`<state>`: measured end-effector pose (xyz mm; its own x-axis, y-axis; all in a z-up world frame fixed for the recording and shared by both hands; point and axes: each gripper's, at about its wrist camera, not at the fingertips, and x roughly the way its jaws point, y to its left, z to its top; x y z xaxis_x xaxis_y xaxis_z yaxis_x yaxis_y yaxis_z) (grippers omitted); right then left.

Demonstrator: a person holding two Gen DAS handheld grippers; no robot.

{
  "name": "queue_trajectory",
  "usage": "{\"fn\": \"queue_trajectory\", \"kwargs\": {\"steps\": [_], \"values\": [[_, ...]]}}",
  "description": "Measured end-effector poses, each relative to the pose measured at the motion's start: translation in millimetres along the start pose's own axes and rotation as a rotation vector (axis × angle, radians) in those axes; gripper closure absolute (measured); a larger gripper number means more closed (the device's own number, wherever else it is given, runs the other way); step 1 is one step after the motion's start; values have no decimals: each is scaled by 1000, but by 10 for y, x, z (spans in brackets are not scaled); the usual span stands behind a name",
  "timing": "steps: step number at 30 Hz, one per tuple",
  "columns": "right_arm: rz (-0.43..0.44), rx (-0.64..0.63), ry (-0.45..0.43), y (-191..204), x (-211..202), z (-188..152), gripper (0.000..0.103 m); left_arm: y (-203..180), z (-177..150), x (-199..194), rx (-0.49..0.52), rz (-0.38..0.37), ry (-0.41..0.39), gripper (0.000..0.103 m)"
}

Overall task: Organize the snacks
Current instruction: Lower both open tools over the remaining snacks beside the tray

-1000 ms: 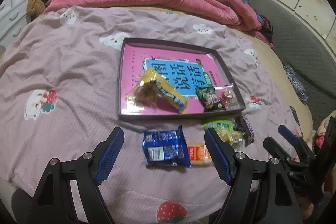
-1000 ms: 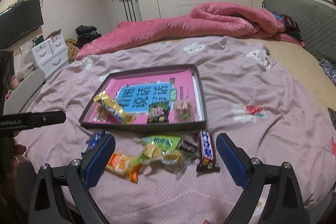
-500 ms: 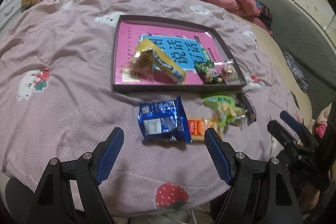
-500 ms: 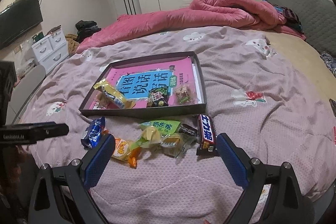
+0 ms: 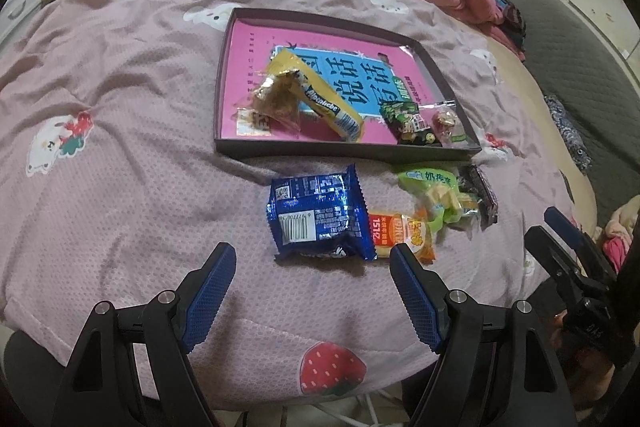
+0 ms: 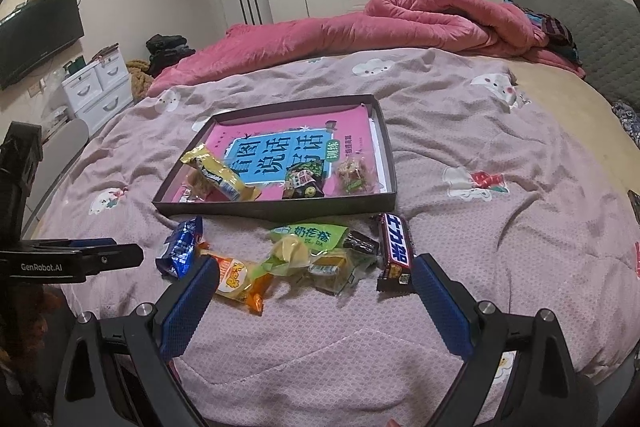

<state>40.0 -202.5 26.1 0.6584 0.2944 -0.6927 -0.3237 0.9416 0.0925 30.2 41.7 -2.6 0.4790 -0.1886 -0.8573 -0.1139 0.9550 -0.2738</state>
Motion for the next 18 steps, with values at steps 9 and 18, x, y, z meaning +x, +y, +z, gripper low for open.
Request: {"fn": "queue_trajectory", "kwargs": {"steps": [9,18], "values": [[-14,31,28,-82,76,-27,6,59,11,115,-17,-3,22,23],[20,-15,45,101,238,1,6,32,21,189,-7,-17,25,23]]}}
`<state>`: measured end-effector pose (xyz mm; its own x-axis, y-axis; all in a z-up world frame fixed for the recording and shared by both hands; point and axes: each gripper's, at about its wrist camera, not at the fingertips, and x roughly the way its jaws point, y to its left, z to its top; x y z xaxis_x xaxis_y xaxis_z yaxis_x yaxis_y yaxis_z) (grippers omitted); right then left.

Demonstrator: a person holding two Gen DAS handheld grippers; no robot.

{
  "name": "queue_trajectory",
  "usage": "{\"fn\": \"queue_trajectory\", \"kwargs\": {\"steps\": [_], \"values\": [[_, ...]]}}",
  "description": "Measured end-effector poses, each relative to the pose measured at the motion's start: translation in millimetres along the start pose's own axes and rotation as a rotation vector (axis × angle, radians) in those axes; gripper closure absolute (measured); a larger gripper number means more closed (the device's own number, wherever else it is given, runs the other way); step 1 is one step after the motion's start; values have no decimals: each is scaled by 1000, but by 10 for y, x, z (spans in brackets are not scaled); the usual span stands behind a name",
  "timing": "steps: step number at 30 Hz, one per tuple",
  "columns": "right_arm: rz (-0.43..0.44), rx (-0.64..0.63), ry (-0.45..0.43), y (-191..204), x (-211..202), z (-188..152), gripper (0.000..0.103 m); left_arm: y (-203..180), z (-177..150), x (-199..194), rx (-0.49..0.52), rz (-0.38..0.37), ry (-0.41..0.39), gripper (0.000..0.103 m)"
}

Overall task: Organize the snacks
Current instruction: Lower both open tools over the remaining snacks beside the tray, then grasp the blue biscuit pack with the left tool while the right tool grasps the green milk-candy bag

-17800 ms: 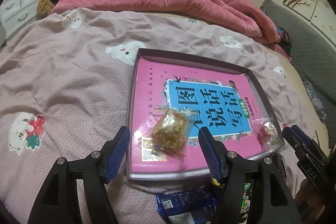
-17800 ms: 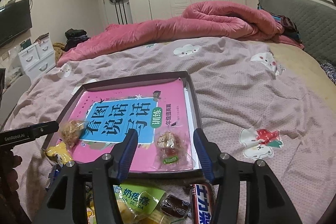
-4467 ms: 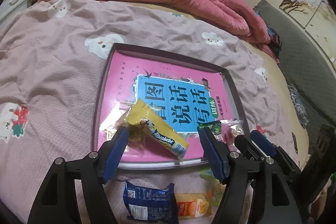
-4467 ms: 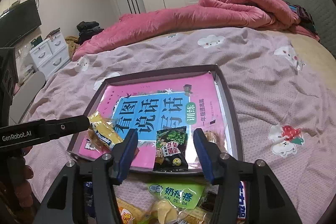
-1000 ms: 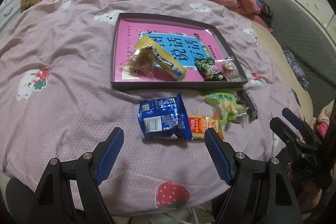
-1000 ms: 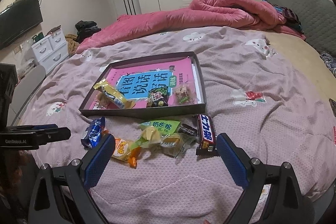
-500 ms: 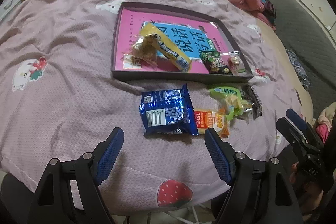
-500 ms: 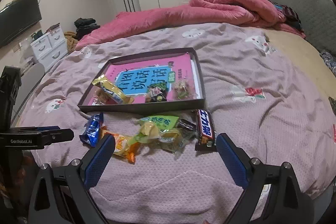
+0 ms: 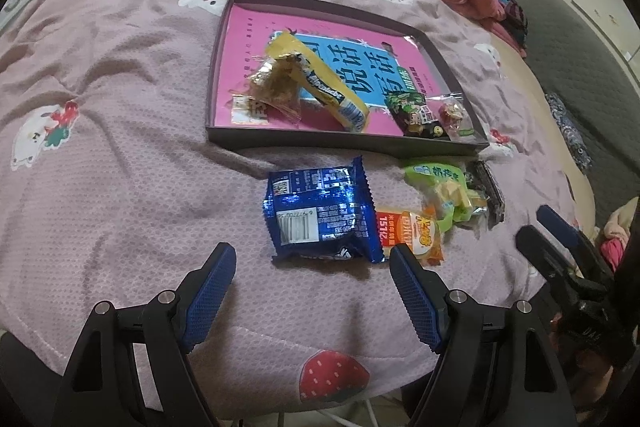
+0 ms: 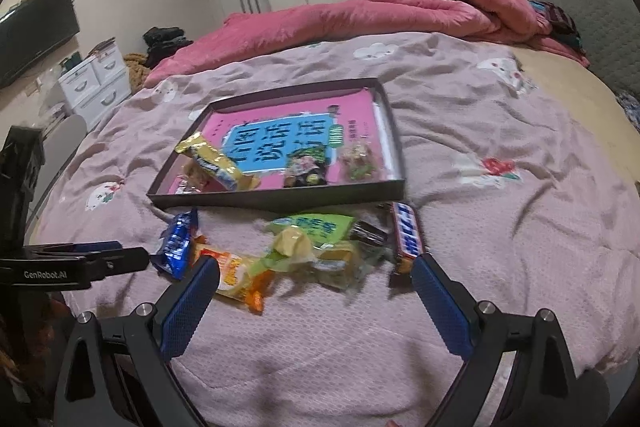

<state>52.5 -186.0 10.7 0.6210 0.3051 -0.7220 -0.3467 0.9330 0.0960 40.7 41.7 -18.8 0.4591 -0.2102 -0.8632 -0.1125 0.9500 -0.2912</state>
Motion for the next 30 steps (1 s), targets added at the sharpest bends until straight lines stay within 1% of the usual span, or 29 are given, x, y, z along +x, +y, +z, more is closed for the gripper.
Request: {"fn": "queue_trajectory", "kwargs": {"steps": [5,6,10,11,15,16,18,23,30], "values": [[22,-16,37,110,198,26,6,-35,-3,46,15,-2,2,23],[20,-17,40,125,232,36,7,-32,-4,54,14,-1,4,23],[14,-23,67,150,392,80,19,3,5,92,-2,-2,9,23],[11,-24,77,152,435,85,20,9,9,98,-6,-2,9,23],[-10,-36,122,168,580,65,32,23,16,111,-17,-21,8,23],[-11,-40,132,171,611,55,36,22,19,124,-17,-23,11,23],[-4,-51,139,189,654,39,41,23,20,150,-23,-29,15,23],[6,-72,136,231,734,45,43,21,35,195,-29,-33,20,23],[18,-66,136,240,870,71,56,47,68,238,-42,-35,14,23]]}}
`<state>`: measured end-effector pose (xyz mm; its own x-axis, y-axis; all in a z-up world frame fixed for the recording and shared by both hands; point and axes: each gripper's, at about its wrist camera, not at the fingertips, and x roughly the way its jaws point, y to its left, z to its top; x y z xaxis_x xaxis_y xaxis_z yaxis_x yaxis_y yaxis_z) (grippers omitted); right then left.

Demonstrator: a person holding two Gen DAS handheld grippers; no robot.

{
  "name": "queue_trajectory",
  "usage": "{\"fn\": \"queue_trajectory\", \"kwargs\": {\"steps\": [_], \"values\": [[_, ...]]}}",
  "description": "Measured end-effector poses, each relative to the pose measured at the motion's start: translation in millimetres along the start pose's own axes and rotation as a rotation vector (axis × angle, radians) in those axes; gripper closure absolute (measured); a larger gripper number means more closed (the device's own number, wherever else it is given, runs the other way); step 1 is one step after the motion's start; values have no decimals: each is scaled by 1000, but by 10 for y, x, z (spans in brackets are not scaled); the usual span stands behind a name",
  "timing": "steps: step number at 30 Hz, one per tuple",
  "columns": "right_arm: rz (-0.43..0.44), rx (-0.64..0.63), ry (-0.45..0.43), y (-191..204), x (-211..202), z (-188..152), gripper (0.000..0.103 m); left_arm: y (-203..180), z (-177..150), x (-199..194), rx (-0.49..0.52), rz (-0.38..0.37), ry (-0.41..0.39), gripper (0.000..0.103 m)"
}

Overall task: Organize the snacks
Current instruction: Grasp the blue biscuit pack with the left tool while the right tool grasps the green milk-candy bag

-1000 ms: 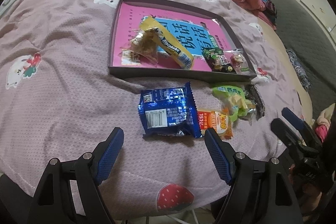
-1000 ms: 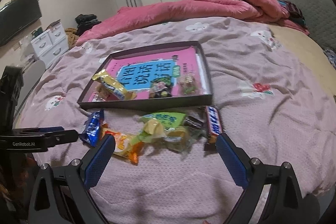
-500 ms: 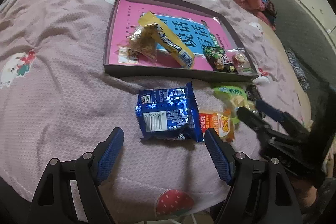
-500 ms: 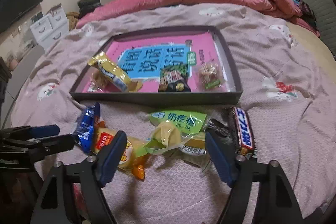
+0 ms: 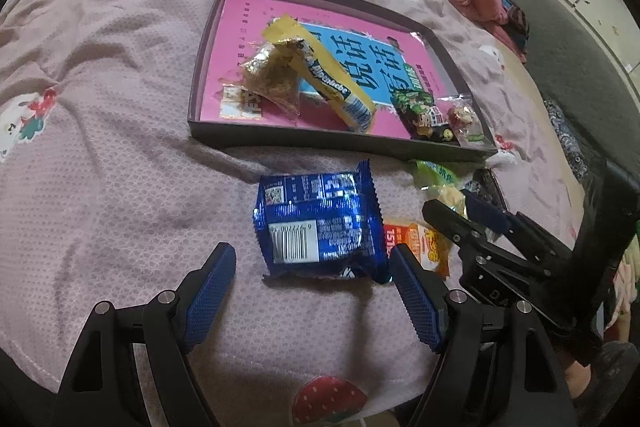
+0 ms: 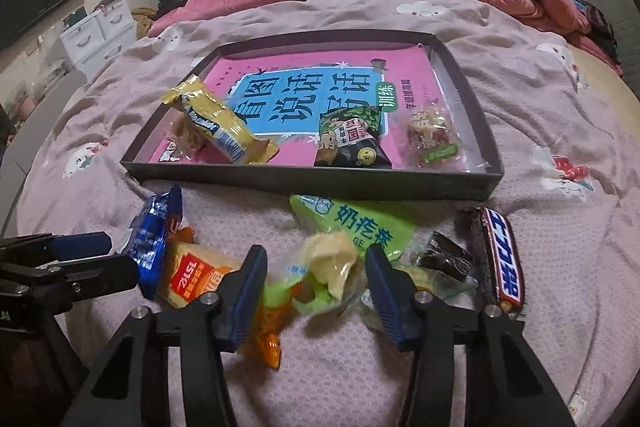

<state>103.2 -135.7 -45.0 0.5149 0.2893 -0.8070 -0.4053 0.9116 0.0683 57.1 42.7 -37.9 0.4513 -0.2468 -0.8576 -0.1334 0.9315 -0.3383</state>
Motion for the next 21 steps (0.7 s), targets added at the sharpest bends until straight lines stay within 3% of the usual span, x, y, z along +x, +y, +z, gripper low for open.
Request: {"fn": "queue_trajectory", "kwargs": {"steps": [5,18,21], "values": [[7,3,0,-47,35,1,66,11,49,61,-18,-5,4,23],[108,64,-55,-179,-201,-67,67,66,112,257,-83,-43,24,22],[117,73,-58,-193,-203,-64,67,39,131,279,-80,-42,27,30]]}}
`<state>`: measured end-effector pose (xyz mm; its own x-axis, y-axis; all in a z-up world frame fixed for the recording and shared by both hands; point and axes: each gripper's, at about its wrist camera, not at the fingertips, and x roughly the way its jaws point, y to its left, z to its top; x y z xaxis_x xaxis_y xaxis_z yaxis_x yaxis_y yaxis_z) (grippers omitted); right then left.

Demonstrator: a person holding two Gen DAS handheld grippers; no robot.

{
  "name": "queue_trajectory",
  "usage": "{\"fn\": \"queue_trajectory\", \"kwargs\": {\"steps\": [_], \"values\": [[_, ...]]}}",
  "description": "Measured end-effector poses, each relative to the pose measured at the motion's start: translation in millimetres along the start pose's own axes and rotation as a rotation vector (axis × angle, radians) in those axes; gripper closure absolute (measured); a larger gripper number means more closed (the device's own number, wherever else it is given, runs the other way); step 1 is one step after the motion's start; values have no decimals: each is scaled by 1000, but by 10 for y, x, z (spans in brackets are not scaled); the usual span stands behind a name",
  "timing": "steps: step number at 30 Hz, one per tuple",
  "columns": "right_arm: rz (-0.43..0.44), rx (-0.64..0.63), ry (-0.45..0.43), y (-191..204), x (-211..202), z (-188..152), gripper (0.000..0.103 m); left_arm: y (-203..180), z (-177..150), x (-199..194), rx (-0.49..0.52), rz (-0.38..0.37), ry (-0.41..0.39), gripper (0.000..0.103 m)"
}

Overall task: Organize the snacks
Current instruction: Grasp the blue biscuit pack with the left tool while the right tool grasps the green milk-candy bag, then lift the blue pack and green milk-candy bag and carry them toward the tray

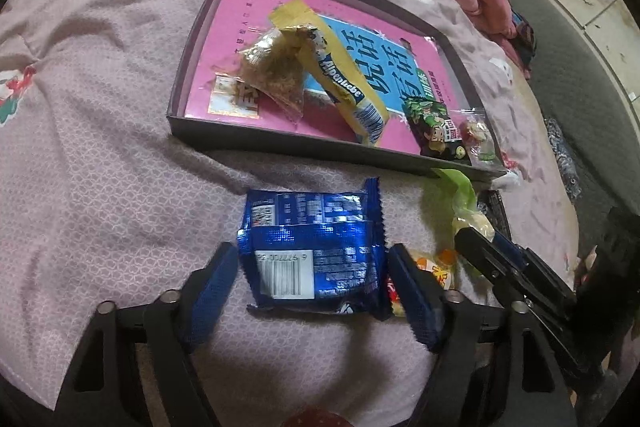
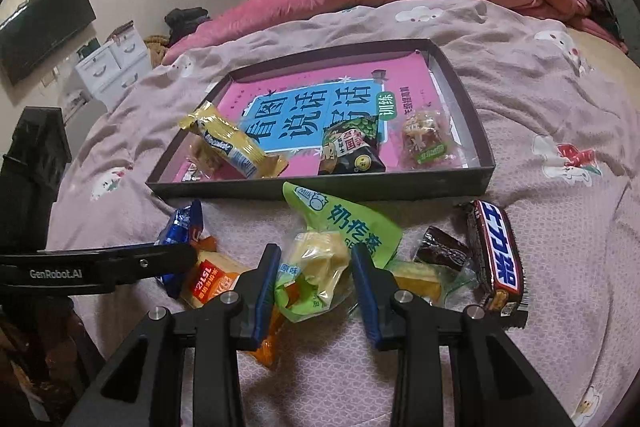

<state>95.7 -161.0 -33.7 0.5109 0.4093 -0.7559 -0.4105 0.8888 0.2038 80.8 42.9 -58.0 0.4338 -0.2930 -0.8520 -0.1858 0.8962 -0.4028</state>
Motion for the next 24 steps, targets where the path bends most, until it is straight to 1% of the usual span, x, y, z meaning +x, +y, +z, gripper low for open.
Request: {"fn": "queue_trajectory", "kwargs": {"steps": [2,6,8,10,17,24], "values": [[-1,-6,-4,6,1,-2,67,-4,7,18,0,13,4,35],[-6,-14,-12,17,-13,-10,67,-10,16,23,6,7,-3,38],[-13,-23,-18,27,-22,-10,67,-5,17,11,9,7,-10,42],[-16,-34,-26,44,-38,-10,67,-3,14,-5,12,7,-16,43],[-24,-68,-46,102,-94,-19,67,21,-43,-127,21,3,-32,45],[-21,-69,-78,92,-187,3,67,16,-61,-266,25,16,-58,45]]}}
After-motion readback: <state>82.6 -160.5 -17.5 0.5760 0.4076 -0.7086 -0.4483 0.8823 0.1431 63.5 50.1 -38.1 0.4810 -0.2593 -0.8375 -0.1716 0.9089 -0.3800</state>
